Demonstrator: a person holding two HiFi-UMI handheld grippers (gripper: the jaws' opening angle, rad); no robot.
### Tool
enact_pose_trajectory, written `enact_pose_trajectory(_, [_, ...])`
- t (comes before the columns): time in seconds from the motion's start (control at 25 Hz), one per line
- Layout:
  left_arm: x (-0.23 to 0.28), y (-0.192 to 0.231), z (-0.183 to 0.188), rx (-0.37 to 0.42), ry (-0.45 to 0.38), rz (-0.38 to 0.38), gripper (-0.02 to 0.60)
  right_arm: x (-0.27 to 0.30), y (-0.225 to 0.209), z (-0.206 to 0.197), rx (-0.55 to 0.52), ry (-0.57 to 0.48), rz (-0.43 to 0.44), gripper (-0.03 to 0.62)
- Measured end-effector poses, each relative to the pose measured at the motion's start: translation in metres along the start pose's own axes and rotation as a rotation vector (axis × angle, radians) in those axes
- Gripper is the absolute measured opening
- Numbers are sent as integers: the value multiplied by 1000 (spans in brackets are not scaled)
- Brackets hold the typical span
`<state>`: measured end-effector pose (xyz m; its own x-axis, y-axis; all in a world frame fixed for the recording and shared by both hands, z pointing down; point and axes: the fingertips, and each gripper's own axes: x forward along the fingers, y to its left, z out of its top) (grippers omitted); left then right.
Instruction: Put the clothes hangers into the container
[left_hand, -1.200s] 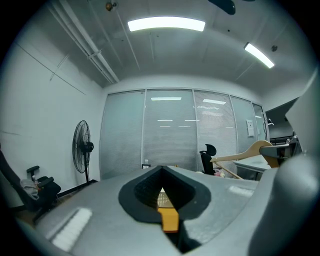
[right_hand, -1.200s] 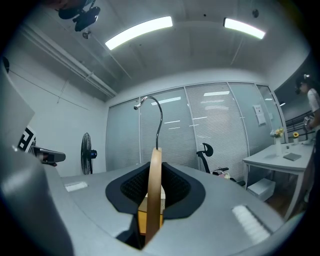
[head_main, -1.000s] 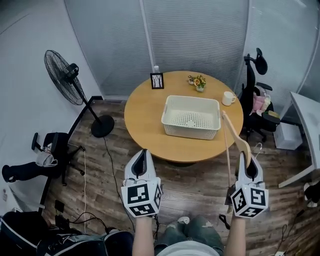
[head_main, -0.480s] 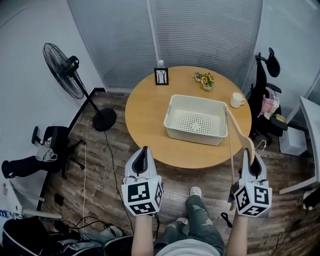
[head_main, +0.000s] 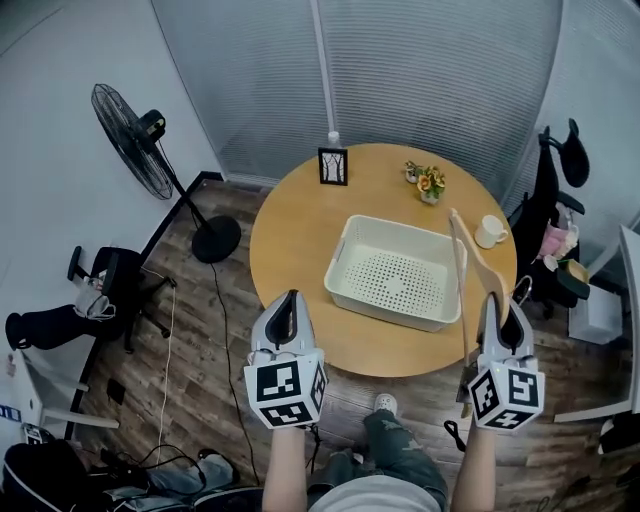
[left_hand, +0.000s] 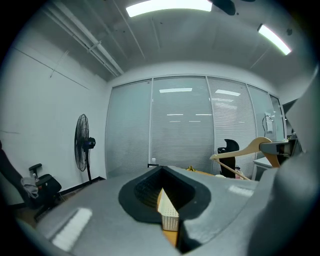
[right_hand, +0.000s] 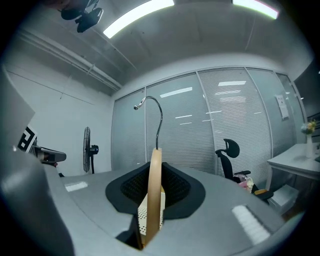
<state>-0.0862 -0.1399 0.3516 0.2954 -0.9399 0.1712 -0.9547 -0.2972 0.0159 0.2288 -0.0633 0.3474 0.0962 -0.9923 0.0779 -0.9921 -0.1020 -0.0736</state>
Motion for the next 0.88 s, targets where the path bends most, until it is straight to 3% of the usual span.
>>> enact_pose_trajectory(0.52, [90, -23, 12, -14, 6, 71, 0, 102, -27, 16, -7, 0, 134, 83])
enact_pose_trajectory(0.88, [113, -22, 1, -24, 37, 100, 1, 133, -29, 2, 2, 41, 183, 83])
